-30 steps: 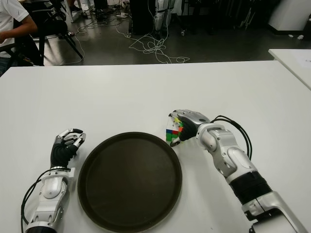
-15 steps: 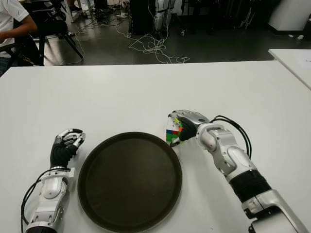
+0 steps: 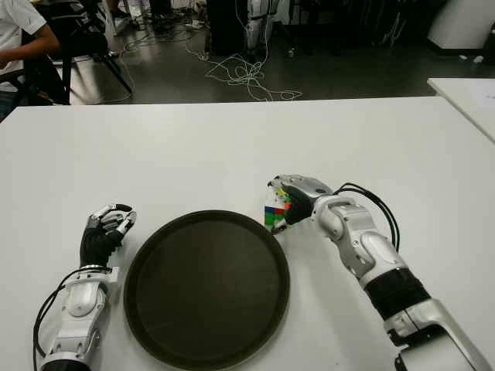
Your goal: Pick up the Rubik's Cube and put it in the plate
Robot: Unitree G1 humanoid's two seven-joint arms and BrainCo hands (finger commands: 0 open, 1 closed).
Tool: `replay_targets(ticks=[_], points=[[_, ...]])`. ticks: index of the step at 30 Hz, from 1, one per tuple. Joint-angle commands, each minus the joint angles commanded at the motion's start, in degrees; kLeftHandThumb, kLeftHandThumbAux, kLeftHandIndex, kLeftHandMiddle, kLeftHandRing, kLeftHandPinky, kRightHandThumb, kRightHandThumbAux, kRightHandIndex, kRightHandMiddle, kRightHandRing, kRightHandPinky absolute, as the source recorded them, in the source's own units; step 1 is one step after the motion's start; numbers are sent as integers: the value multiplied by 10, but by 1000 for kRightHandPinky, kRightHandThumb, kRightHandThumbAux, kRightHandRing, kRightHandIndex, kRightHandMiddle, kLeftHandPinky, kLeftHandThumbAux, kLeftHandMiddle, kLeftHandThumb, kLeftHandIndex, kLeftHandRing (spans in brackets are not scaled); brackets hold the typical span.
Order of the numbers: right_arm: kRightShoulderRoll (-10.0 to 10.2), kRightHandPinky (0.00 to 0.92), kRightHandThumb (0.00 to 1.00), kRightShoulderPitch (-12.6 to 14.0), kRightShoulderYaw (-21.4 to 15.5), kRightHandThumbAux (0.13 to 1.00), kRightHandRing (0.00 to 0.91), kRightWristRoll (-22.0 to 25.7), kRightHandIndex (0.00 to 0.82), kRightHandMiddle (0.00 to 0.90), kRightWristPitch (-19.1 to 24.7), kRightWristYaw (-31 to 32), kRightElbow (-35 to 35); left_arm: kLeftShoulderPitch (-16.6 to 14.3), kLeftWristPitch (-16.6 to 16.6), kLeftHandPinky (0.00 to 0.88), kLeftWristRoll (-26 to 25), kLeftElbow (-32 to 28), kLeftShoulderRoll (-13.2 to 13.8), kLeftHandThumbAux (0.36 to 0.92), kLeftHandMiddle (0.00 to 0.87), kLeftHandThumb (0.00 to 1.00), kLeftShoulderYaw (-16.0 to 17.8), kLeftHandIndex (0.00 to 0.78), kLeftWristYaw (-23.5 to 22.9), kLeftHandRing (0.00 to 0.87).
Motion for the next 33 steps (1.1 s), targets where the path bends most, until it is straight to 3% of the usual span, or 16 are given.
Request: replay_targets(ticks=[33], points=[[-1,0,0,-10,2,707,0,2,0,0,13,-2,19,1,12,807,6,-6,-1,708,810,702,-2,443,14,829]])
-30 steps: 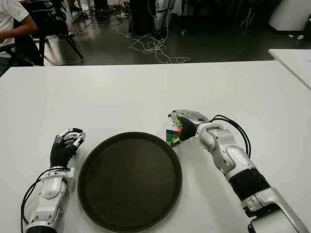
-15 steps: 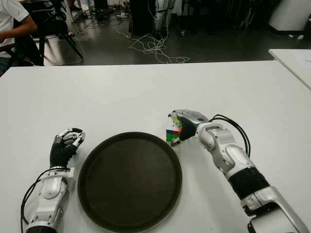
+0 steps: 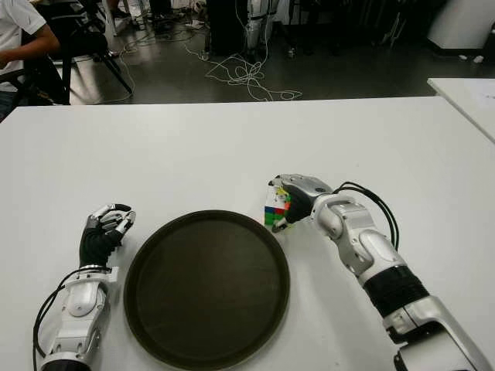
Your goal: Pick up the Rubik's Cube and put it in the plate
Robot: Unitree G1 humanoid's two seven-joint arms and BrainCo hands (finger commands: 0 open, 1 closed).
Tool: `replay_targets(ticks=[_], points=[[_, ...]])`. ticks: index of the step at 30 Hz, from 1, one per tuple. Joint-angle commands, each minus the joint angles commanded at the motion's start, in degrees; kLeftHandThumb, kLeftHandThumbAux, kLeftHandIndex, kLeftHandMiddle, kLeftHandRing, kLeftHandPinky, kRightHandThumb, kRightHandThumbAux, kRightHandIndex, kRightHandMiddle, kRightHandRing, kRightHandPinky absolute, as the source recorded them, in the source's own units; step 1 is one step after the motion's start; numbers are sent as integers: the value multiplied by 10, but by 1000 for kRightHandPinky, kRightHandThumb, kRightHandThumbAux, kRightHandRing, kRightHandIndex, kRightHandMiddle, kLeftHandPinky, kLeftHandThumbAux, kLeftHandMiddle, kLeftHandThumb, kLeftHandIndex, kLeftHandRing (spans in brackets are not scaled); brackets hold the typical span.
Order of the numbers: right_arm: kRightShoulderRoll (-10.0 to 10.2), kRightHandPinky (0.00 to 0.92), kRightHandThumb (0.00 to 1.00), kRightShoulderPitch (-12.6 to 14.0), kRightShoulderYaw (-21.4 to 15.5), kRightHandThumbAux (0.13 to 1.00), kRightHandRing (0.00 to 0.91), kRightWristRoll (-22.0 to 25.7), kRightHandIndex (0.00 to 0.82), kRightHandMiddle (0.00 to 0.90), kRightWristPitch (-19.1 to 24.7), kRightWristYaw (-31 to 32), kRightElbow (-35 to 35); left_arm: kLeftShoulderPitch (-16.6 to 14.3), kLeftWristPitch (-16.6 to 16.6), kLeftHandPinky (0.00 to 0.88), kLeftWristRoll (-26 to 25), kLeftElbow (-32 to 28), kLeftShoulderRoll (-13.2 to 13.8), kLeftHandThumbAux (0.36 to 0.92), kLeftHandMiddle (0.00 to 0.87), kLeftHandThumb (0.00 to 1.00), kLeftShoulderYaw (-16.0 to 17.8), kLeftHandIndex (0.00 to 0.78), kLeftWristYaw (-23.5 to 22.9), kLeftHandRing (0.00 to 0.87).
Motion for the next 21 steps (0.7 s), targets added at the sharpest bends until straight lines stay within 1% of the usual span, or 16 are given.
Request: replay_targets(ticks=[8,13,21], points=[[1,0,0,0,1,730,0,-2,0,0,1,-11,6,-1,1,810,2,1,0,708,812,702,-2,443,4,830],[2,0,0,0,2,751,0,0,0,0,7,-4,3,1,1,806,0,-1,1,708,811,701,-3,443,0,828],[3,0,0,-1,3,744,0,2,0,0,10,1,2,0,0,803,0,0,0,708,810,702,-3,443,3,826]])
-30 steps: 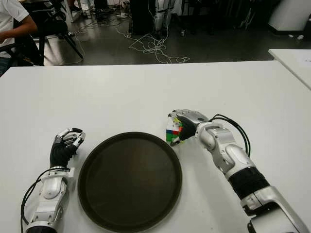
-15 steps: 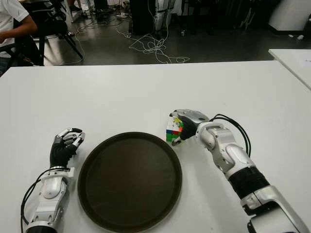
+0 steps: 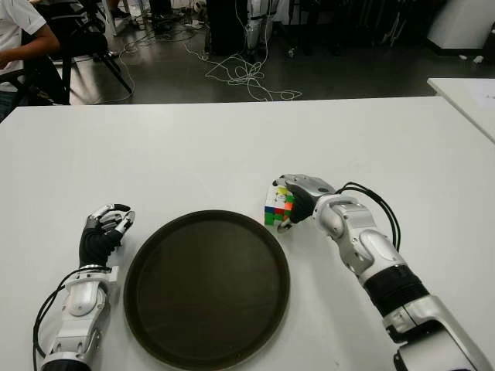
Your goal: Pick up the Rubik's Cube and put it in the plate
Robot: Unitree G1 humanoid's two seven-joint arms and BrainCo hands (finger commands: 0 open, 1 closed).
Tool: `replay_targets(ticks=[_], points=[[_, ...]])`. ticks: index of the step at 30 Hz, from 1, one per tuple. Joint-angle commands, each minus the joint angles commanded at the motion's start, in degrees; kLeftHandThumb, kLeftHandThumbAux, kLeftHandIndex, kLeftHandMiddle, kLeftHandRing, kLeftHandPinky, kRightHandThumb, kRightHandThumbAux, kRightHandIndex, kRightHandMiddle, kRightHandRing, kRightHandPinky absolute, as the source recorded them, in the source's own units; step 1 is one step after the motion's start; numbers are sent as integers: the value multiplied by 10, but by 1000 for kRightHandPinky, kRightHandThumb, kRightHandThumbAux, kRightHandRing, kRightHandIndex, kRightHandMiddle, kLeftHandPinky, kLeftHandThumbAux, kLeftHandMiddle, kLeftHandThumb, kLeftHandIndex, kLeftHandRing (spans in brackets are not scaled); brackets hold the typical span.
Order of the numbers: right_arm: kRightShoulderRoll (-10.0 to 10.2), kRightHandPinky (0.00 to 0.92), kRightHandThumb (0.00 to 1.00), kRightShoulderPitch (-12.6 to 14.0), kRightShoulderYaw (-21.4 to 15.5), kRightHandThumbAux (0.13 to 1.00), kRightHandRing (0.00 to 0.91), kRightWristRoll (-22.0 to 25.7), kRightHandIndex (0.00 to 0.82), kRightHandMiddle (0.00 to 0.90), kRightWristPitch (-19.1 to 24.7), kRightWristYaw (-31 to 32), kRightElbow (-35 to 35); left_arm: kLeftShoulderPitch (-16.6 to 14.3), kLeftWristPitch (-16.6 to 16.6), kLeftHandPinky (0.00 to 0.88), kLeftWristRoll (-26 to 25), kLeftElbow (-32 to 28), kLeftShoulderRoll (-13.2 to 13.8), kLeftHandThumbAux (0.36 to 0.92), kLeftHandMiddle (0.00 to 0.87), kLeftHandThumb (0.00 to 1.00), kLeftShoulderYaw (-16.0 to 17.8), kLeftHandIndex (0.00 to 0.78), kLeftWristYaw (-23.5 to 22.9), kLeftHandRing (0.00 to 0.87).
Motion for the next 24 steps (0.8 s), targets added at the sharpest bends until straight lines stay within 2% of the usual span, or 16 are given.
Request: replay_targets(ticks=[24], points=[[9,0,0,-2,5,724,0,-4,0,0,3,-10,10,0,-6,799,4,4,2,708,804,703,0,442,-2,821]])
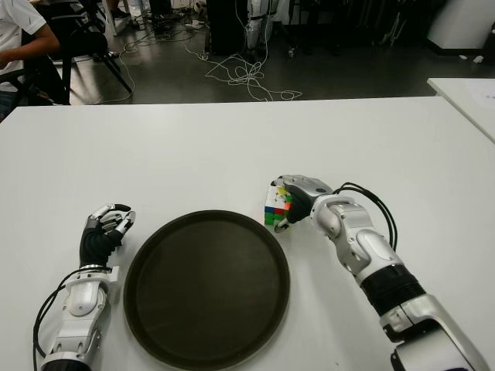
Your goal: Pick up the Rubik's Cube and put it in the plate
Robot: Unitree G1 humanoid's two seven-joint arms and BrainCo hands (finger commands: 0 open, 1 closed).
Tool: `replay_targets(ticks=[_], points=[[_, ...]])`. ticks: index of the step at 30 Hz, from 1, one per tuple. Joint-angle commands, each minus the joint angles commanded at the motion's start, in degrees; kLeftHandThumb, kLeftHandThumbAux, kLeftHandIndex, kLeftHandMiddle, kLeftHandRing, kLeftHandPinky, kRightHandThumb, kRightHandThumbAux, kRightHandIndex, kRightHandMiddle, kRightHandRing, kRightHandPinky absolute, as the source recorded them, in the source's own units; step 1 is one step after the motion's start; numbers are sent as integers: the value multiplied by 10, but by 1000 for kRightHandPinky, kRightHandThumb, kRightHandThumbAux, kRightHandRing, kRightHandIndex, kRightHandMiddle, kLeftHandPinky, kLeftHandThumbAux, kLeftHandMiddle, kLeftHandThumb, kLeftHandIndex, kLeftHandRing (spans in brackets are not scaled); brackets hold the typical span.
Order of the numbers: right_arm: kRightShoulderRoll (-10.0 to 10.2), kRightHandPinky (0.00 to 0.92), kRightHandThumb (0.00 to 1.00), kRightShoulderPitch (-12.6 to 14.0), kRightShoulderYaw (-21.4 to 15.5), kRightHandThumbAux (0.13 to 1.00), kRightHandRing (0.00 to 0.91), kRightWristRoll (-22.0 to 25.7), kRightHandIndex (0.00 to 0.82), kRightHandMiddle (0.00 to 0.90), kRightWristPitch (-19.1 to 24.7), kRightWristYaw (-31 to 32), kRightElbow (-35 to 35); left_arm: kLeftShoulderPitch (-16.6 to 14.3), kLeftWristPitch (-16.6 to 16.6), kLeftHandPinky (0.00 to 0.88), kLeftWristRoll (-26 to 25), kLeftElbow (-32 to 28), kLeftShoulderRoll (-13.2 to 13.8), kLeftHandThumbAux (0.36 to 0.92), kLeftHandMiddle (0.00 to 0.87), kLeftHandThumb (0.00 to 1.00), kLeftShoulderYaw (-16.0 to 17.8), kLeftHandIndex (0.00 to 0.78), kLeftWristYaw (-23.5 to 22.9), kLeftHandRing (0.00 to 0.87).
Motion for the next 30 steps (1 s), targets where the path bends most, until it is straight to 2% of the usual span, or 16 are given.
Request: replay_targets(ticks=[6,18,24,30], points=[[2,0,0,0,-1,723,0,5,0,0,1,5,1,1,1,800,-1,-1,-1,708,807,704,1,443,1,824],[5,0,0,-3,-1,685,0,16,0,0,-46,-27,41,3,7,795,1,-8,-5,708,801,705,1,442,6,820],[2,0,0,0,-1,682,0,13,0,0,-46,-19,19,2,12,797,5,-6,-4,707,801,706,0,442,11,819],[1,0,0,-5,4,708,0,8,0,0,-48,-16,29,2,15,805,6,-8,-4,707,809,704,0,443,10,826]])
